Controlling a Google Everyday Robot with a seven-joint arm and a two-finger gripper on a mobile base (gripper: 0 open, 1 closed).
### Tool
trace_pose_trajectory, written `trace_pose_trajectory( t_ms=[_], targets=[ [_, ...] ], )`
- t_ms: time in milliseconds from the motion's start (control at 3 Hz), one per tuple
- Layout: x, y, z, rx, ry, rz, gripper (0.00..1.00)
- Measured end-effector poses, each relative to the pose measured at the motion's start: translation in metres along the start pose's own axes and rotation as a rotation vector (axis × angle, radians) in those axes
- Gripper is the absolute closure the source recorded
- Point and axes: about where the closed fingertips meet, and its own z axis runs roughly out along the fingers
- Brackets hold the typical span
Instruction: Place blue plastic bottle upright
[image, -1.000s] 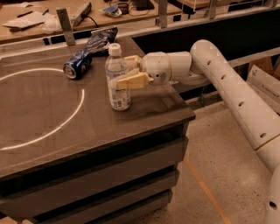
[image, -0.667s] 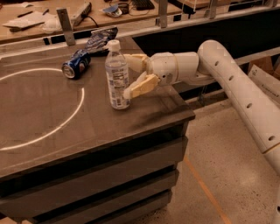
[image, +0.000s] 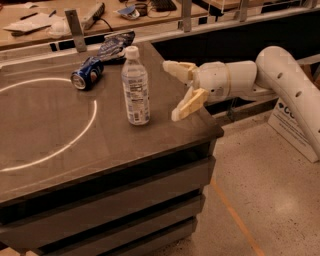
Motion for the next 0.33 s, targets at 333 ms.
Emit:
trace_pose_trajectory(
  t_ms=[333],
  targets=[
    [0.0092,-0.0003,-0.0327,0.095,0.096,0.030,0.00]
  ],
)
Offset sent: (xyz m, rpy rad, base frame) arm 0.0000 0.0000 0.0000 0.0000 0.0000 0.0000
